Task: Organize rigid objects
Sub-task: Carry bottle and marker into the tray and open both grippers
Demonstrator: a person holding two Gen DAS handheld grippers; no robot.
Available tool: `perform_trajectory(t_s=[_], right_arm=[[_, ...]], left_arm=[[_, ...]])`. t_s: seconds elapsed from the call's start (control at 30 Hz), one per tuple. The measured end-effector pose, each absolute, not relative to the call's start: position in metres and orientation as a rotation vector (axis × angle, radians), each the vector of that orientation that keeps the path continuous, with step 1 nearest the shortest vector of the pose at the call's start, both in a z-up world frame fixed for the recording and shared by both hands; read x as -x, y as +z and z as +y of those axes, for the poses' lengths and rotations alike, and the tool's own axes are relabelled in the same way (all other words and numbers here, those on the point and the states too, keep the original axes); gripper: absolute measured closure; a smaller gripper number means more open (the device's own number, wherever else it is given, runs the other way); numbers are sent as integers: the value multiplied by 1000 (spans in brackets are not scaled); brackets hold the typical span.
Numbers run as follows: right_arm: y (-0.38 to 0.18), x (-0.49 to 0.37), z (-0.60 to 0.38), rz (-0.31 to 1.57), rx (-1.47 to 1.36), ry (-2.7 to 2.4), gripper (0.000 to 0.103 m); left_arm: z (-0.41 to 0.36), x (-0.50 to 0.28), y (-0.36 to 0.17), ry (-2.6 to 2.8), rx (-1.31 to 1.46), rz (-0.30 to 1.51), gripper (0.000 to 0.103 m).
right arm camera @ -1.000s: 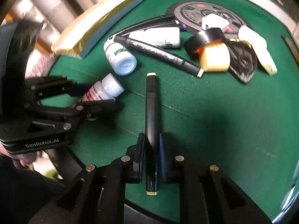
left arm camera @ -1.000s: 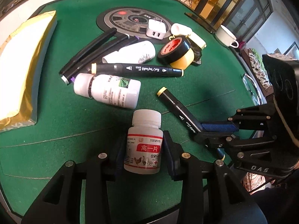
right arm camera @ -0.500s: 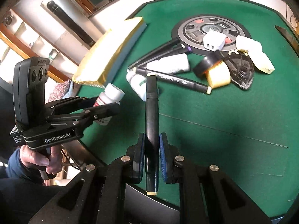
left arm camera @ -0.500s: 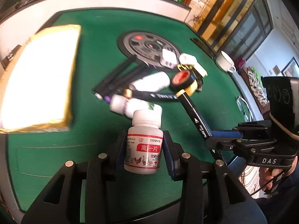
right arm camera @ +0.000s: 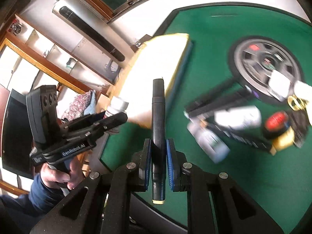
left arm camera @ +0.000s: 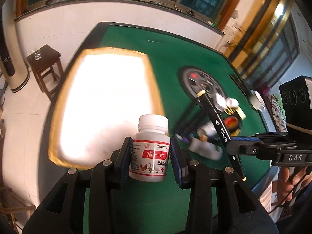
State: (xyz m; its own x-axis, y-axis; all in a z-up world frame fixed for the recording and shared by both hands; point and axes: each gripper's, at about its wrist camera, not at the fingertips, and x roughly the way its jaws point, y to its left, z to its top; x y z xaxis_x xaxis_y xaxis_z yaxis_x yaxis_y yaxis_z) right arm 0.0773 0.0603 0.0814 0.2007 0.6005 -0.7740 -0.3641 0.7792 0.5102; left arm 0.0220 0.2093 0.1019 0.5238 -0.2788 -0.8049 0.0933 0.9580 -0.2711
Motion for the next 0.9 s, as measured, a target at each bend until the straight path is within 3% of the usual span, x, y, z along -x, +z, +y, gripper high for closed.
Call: perform_trajectory(t_s=[0.5,0.9], right_arm=[[57,-201,150,1190,-229,496,89],[26,-236,171,1252,-221,374,90]], left_arm=[[248,-159,57,-208,246,1073,67],[246,-186,22,-281,317,1131,68]])
